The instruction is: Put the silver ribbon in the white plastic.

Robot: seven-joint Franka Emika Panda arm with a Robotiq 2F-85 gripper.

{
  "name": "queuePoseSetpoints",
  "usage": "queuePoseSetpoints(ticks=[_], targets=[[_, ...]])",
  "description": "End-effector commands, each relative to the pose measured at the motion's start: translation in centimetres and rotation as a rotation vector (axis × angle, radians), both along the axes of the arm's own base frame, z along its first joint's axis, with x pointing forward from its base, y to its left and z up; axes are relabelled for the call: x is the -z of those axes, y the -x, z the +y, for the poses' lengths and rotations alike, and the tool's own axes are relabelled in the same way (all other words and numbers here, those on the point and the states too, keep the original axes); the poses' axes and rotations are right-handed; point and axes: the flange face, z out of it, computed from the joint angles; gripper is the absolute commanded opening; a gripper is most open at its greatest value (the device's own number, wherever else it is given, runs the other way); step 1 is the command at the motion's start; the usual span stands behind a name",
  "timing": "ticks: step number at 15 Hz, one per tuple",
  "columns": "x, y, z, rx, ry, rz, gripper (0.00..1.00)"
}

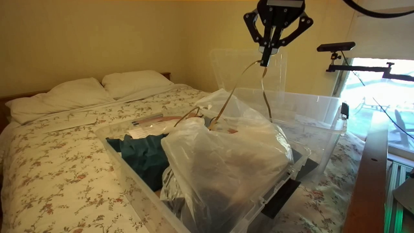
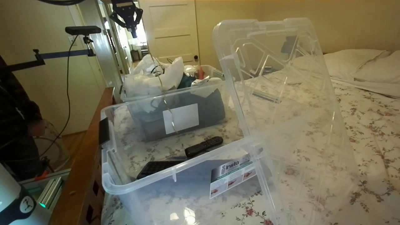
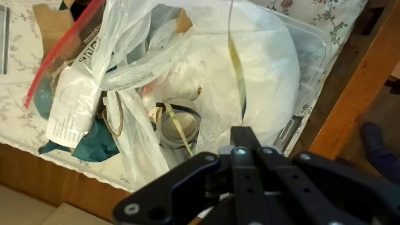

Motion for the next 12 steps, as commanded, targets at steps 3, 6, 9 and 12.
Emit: queuePoseSetpoints(ticks=[3, 6, 9, 12], targets=[[0.7, -1.0, -0.6, 0.017, 0.008, 0.014, 0.01], [1.5, -1.8, 0.7, -0.042, 0.004, 0.023, 0.0], [1.5, -1.6, 6.0, -0.214, -0.052, -0.006, 0.0], [2.6, 0.0, 12.1, -0.348, -0.134, 0.002, 0.0]])
